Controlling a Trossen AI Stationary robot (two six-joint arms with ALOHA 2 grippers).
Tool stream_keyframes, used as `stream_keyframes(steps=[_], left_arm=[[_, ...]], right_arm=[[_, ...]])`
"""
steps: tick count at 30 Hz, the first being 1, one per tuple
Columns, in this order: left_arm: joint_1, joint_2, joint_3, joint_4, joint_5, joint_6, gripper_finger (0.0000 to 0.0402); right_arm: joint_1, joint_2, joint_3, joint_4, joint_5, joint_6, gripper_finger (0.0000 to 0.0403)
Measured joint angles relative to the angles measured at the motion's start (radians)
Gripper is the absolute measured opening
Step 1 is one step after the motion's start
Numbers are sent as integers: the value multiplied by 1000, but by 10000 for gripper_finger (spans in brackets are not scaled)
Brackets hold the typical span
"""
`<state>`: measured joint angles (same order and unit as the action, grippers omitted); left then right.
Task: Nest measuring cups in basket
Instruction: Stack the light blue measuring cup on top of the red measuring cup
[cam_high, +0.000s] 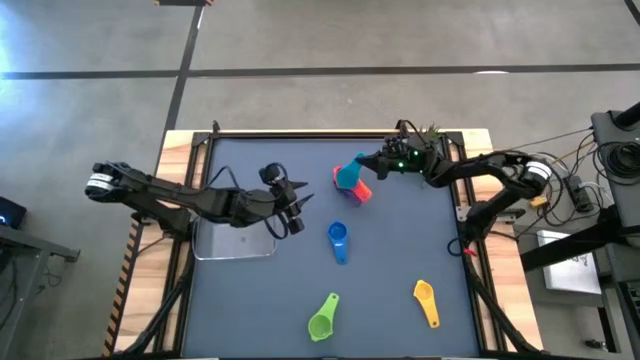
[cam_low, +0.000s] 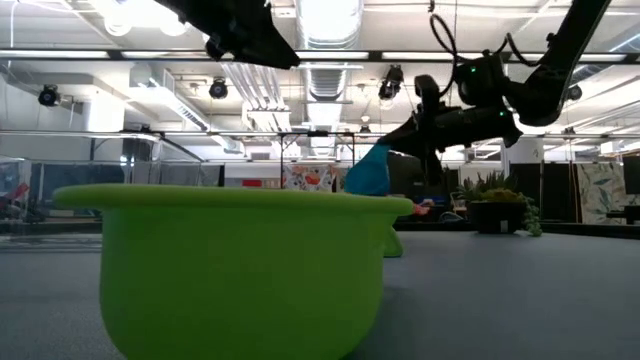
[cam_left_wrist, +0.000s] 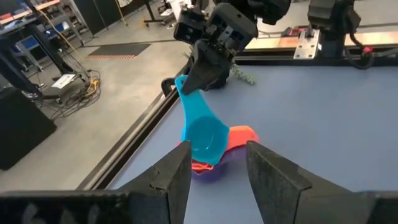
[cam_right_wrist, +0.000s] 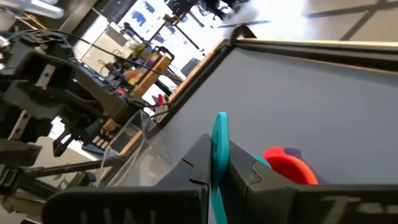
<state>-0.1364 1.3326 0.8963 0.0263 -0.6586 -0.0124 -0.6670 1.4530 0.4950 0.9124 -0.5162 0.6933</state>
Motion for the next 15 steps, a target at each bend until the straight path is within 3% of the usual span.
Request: stream_keyframes(steps=[8, 15], left_arm=[[0, 6, 0, 0, 32, -1, 134], [0, 7, 0, -3, 43, -23, 134]], right_arm=[[0, 86, 59, 0, -25, 5, 18], [-13, 47, 68, -35, -33, -76, 85]])
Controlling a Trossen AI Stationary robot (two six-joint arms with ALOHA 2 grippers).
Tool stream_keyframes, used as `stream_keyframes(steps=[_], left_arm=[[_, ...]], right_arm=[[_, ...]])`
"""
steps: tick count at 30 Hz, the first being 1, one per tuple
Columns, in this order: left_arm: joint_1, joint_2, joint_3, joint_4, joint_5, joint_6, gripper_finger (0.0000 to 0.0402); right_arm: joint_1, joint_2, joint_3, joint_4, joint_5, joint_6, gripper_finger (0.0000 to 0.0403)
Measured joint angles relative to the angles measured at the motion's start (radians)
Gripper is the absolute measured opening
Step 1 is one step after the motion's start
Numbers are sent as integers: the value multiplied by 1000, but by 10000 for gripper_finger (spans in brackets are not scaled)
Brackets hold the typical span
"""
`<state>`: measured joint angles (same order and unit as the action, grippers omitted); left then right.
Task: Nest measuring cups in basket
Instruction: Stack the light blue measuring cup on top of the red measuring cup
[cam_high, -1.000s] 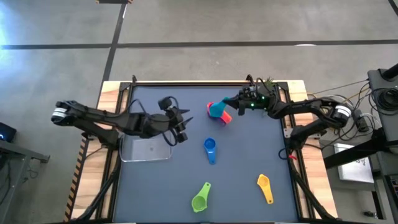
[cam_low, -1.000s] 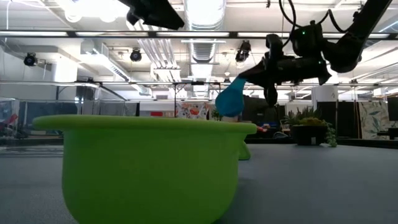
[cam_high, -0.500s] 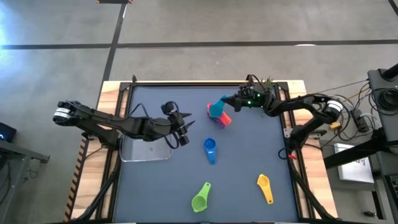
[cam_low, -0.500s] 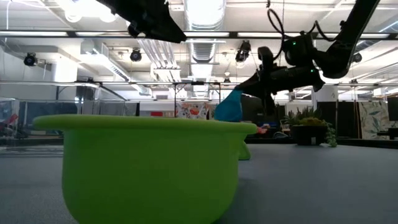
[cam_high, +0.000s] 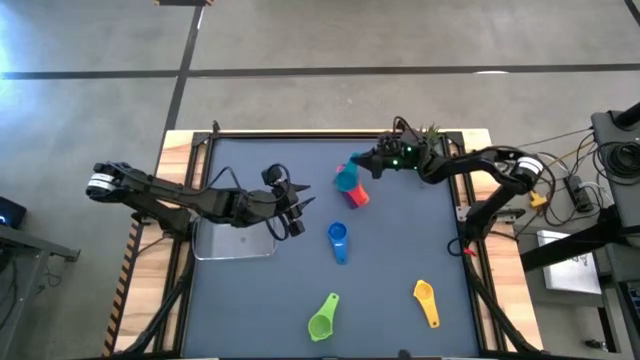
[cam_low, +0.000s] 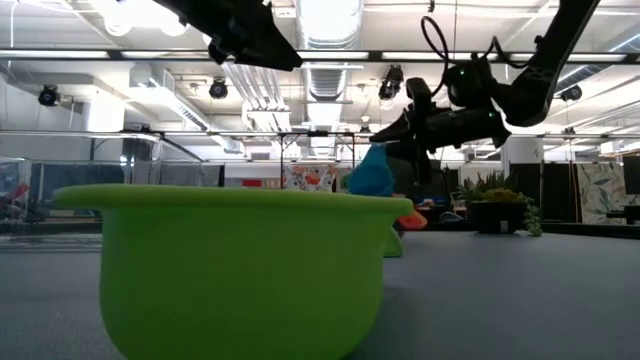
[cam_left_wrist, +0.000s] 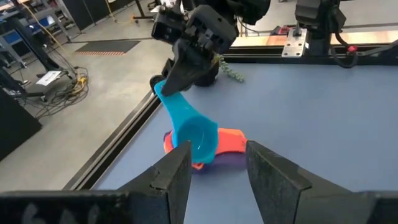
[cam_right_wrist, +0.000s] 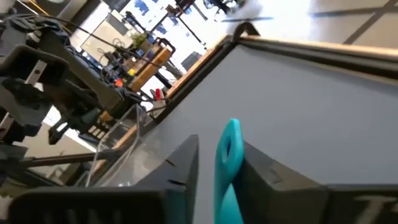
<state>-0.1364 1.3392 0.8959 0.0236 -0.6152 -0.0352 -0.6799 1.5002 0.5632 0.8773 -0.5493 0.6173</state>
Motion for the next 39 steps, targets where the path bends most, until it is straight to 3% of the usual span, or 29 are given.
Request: stream_keyframes(steps=[7, 13, 31, 39], left_arm=[[0, 0, 0, -2, 5, -8, 134], [0, 0, 0, -3, 5, -9, 134], [1, 0, -2, -2, 6, -12, 134], [1, 0, -3, -2, 6, -12, 134]], right_arm=[[-36, -88, 0, -110, 0, -87, 172], [-60, -160, 0, -226, 8, -159, 213], [-65, -322, 0, -633, 54, -612, 228], [-64, -361, 0, -791, 63, -645, 228]])
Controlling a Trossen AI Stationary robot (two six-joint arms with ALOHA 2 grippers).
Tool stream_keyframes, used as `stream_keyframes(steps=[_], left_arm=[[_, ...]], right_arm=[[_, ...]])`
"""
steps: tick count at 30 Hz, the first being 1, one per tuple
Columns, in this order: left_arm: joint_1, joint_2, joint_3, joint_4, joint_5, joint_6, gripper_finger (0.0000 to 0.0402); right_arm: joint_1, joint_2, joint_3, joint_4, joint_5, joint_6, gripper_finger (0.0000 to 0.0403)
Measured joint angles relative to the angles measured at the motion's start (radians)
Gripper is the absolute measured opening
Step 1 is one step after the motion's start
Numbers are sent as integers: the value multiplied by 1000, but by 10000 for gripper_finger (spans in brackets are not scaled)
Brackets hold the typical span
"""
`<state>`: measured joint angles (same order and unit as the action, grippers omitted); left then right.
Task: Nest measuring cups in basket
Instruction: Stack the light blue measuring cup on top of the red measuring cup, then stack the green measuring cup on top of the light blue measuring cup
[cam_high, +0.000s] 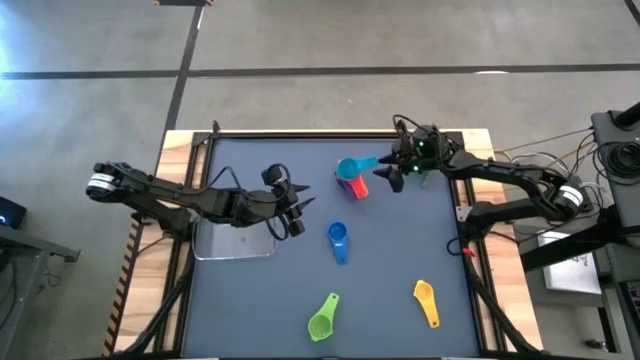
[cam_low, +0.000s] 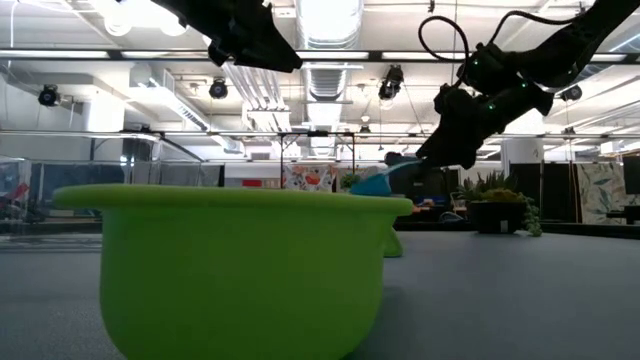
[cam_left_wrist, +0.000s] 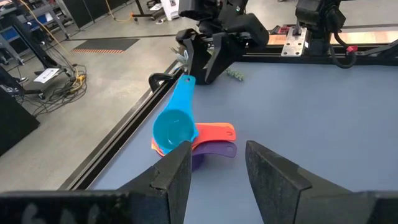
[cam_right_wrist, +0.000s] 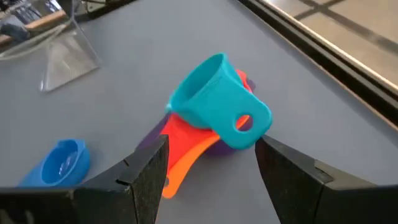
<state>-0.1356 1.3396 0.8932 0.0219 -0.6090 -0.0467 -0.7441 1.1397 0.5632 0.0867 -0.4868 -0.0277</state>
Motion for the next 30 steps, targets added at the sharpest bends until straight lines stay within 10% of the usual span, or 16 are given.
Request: stream_keyframes(steps=[30], left_arm=[[0, 0, 0, 0, 0, -8, 134]], right_arm=[[265, 9, 0, -135, 43, 10, 228]])
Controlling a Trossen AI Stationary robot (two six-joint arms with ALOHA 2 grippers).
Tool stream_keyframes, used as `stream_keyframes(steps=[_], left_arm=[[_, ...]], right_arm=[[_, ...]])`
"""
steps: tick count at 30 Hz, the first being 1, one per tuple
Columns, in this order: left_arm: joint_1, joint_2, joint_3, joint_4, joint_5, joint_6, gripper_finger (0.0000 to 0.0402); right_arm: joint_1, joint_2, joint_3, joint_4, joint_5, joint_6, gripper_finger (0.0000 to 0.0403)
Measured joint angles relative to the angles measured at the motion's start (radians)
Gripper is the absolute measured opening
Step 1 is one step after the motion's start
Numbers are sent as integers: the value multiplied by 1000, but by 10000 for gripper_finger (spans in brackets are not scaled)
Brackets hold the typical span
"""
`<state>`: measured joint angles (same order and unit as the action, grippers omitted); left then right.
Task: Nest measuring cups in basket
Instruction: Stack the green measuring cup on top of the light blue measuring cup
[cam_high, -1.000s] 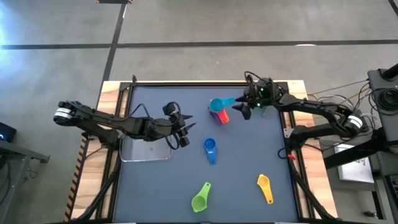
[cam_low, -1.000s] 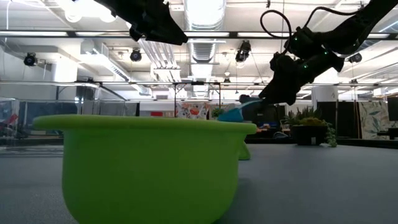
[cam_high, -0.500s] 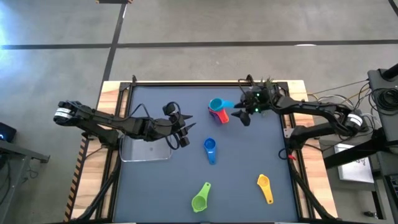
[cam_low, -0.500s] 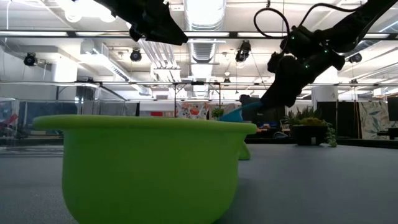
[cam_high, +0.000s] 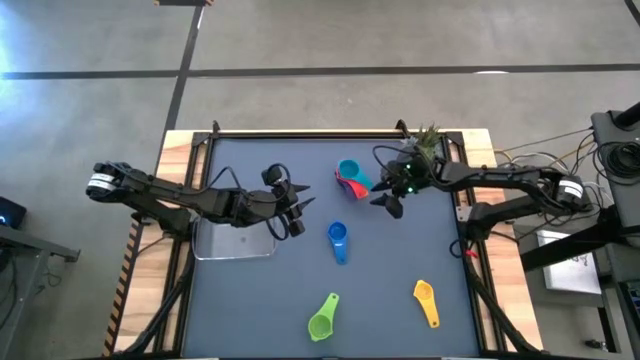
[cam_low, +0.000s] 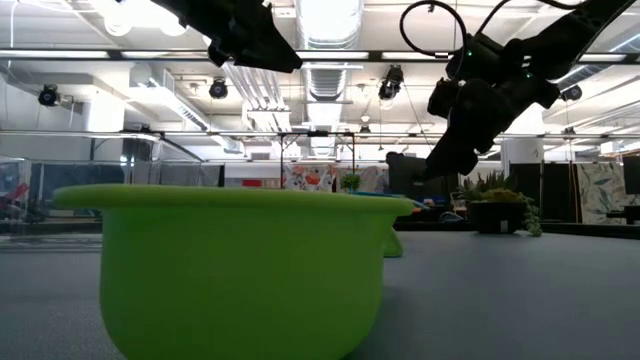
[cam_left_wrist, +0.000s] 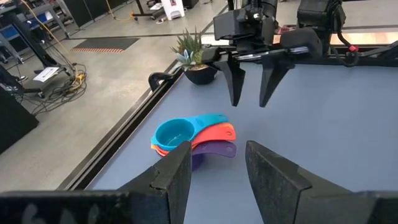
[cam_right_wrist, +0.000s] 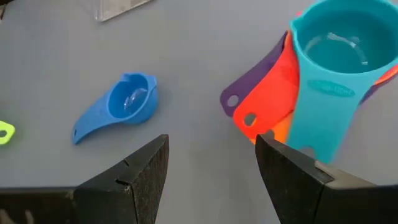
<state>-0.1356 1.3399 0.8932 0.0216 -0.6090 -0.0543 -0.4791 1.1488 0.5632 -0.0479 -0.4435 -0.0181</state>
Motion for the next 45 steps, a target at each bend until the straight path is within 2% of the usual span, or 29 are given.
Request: stream_keyframes(steps=[3, 9, 15, 21, 26, 33, 38, 45], left_arm=[[0, 0, 0, 0, 12, -15, 134], [-2, 17, -8, 5, 144, -64, 134], [-3, 131, -18, 25, 157, -113, 134], [-8, 251, -17, 116, 248, -113, 134], [-27, 311, 21, 118, 316, -113, 134], [-115, 337, 113, 59, 371, -196, 130], [-221, 351, 182, -54, 378, -227, 118], [-326, 406, 258, -145, 384, -400, 114]], right_arm=[[9, -2, 0, 4, 0, -2, 228], [70, -1, -9, 78, 0, 15, 226], [204, 0, -14, 106, 0, 4, 220], [323, -3, -14, 142, 48, 17, 209], [389, -3, -15, 143, 87, 16, 200], [460, -10, -22, 154, 77, 18, 184], [502, -11, -67, 263, 77, 34, 175], [521, -20, -112, 354, 66, 35, 167]])
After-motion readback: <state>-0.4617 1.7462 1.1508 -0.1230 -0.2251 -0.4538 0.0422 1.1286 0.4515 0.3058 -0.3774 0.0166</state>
